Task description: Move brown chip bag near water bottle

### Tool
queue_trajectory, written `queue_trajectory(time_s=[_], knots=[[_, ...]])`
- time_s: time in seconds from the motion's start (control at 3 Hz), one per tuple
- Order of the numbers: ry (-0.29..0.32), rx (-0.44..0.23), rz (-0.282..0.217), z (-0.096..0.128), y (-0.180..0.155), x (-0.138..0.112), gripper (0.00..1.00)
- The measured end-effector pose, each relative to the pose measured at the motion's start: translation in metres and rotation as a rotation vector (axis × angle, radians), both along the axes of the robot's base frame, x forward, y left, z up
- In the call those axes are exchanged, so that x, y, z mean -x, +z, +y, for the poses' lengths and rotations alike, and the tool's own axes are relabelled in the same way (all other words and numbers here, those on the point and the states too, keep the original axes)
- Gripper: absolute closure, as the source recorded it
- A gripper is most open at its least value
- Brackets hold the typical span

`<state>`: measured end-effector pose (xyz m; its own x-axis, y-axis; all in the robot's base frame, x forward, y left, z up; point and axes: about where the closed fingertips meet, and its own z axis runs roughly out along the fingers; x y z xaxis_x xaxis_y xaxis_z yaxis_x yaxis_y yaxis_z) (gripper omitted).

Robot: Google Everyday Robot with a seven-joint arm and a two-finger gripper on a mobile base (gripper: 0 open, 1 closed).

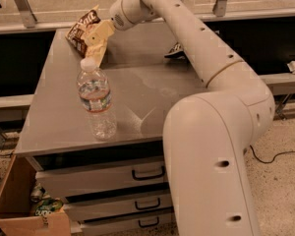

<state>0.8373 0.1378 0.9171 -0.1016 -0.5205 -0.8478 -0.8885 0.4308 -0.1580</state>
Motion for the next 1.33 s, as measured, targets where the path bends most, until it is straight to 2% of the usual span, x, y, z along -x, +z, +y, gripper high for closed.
queue_trajectory(time_s=[0.33,0.67,1.0,1.33], knots=[[0.003,0.016,0.051,0.014,-0.012,0.005,0.18],[0.002,0.050,0.089,0.013,-0.022,0.014,0.43],[0.004,0.076,0.082,0.006,-0.019,0.022,0.64],[0.058,0.044,0.005,0.001,0.010,0.032,0.88]])
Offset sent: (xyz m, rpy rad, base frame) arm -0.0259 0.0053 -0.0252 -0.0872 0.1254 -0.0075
